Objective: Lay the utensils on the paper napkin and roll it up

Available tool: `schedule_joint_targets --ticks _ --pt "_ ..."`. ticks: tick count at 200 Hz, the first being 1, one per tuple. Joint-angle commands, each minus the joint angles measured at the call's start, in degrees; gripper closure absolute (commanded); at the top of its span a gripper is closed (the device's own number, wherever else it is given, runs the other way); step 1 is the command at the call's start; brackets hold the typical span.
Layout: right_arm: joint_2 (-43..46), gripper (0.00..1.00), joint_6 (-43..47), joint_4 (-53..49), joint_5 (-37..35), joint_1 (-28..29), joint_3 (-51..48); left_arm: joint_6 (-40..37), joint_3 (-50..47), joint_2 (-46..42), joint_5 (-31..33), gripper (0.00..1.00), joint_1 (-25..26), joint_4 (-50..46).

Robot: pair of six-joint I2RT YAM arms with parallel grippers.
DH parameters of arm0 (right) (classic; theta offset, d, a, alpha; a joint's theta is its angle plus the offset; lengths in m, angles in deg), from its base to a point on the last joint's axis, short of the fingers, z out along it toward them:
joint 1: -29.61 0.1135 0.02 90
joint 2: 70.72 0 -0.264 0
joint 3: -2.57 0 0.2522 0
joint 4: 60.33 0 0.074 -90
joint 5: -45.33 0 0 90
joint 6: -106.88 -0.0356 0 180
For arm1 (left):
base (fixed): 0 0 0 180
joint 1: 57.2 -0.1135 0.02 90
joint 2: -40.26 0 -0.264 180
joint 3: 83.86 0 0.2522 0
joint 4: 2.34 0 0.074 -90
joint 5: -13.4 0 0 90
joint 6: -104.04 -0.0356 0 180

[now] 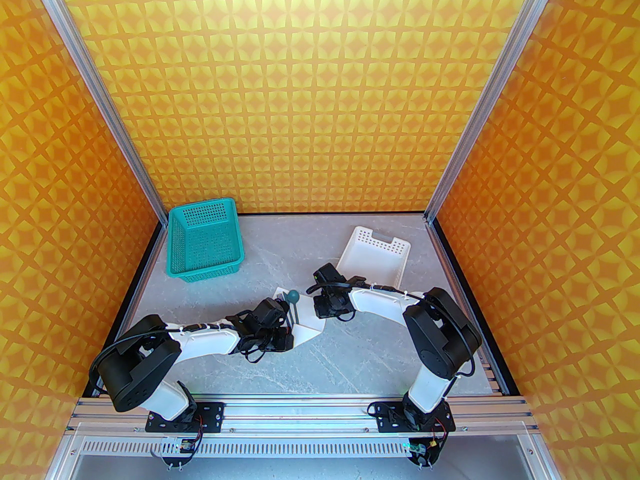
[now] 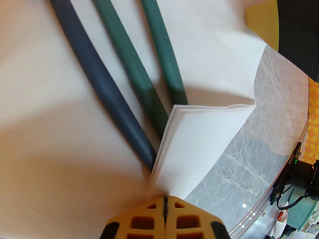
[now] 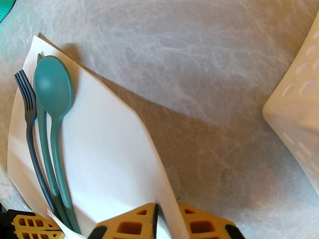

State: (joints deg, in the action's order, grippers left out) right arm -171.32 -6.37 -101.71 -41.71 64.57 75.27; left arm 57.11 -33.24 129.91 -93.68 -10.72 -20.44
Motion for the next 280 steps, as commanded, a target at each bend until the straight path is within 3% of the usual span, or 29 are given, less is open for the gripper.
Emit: schedule_joint_targets --ticks 1,44,173,280 --pt "1.68 0.84 0.07 -0.70 0.87 0.02 1.27 0.13 -0.56 -0.26 1.79 1.00 -0.35 -2.52" --pt "3.94 0.91 -1.47 -1.53 5.30 0.45 1.38 0.02 -0.22 -0.03 1.78 1.00 -0.38 -2.63" --pt "3.99 0.91 -11.48 2.57 16.29 2.83 1.59 -0.19 0.49 0.26 1.79 1.00 -0.34 -2.96" --pt "1.86 0.91 -19.91 9.23 20.18 3.75 0.99 -0.26 0.16 0.18 1.79 1.00 -0.34 -2.64"
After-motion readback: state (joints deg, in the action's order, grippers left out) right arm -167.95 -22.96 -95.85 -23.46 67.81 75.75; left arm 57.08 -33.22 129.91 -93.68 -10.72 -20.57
